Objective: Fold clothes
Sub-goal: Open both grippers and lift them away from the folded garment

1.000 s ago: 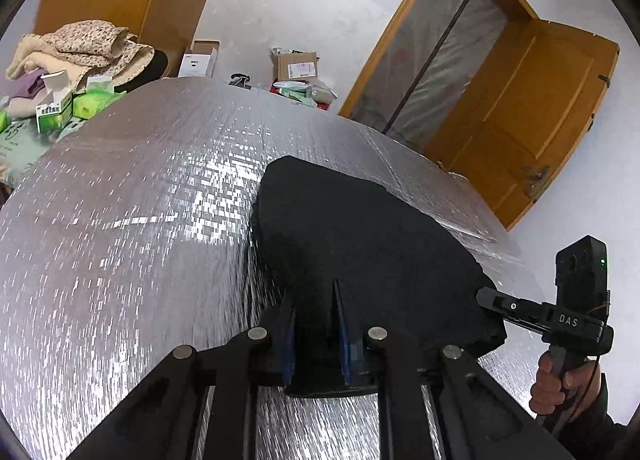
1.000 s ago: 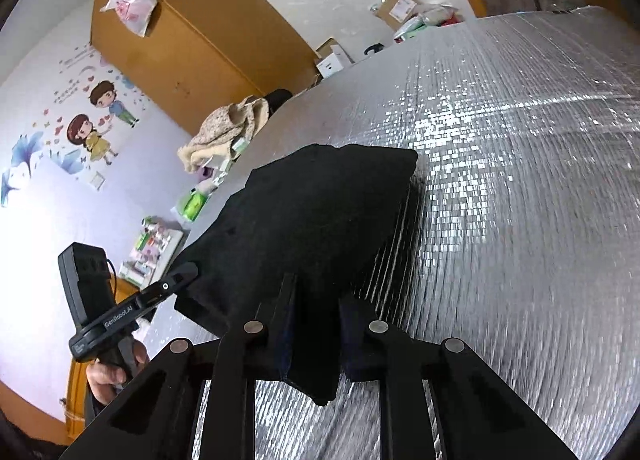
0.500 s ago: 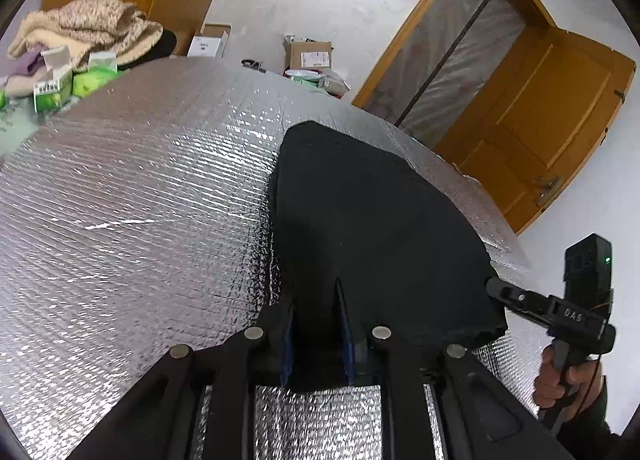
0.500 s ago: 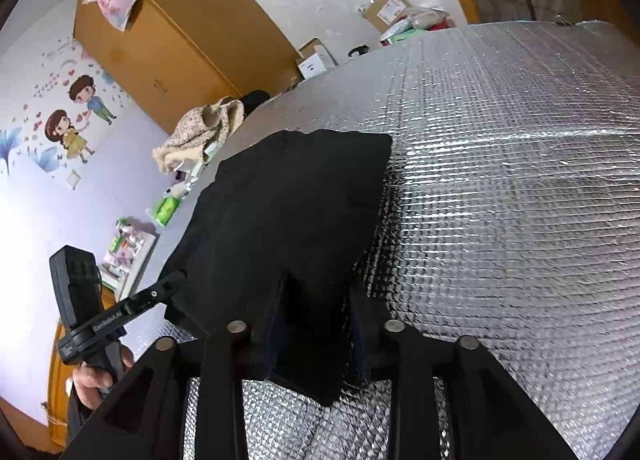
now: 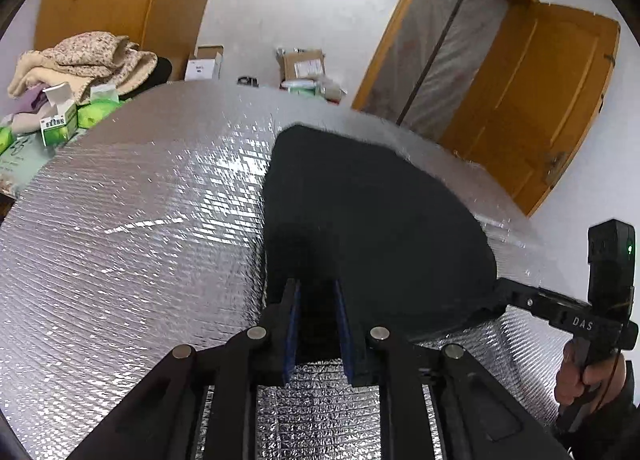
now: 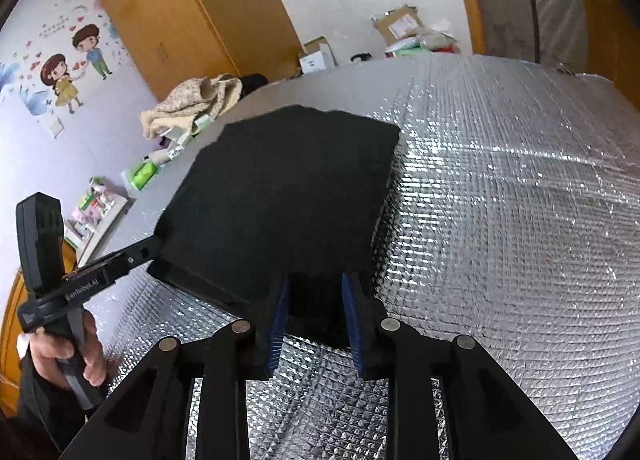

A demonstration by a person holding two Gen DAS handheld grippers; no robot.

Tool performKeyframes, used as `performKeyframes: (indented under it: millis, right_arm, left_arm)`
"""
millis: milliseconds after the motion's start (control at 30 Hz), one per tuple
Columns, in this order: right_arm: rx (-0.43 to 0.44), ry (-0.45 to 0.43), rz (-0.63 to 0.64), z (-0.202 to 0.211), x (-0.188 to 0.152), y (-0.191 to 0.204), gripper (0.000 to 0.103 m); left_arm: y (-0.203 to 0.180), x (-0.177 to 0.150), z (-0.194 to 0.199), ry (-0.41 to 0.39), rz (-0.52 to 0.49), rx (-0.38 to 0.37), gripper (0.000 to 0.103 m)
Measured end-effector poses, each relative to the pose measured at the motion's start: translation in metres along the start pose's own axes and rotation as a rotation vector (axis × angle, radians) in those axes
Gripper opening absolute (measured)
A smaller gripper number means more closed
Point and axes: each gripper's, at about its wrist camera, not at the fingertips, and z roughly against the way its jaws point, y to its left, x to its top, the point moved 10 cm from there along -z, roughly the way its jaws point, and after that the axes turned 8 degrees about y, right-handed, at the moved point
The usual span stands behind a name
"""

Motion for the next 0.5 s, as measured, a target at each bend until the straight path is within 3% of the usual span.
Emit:
performKeyframes:
  millis: [500]
  right_arm:
    - [-0.137,0.021,0.064,0.039,-0.053,0.014,0.028]
  left_arm:
    - [-0.028,-0.062,0.036,0.042,0.014,0.100,0.019]
